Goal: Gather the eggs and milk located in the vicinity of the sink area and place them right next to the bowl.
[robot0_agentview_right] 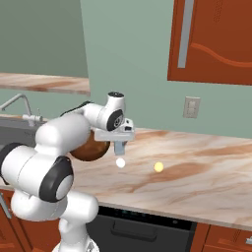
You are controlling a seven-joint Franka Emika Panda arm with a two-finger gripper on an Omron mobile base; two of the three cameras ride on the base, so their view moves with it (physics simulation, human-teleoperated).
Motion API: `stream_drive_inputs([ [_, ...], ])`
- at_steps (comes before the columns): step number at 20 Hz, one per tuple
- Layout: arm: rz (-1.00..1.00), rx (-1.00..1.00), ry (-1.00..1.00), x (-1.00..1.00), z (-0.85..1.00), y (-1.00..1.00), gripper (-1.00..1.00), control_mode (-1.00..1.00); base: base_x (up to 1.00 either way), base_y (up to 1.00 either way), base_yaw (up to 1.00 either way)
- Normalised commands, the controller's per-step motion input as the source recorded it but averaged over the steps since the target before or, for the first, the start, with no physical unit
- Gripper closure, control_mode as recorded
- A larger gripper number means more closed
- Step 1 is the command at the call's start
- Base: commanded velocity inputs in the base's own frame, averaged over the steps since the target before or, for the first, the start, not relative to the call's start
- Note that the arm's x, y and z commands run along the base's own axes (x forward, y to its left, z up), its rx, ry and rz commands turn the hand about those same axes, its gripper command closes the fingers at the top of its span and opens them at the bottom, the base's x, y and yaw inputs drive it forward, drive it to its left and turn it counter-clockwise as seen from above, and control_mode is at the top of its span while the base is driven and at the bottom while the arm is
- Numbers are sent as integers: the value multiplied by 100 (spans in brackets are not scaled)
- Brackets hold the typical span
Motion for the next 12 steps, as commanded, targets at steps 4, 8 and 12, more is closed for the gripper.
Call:
stream_drive_inputs([
  [4, 0, 0, 0, -2, -64, -7, -100, -100, 0, 0, 0],
  [8, 0, 0, 0, 0, -37, -24, -100, -100, 0, 0, 0],
  [12, -1, 0, 0, 0, -11, -24, -100, -100, 0, 0, 0],
])
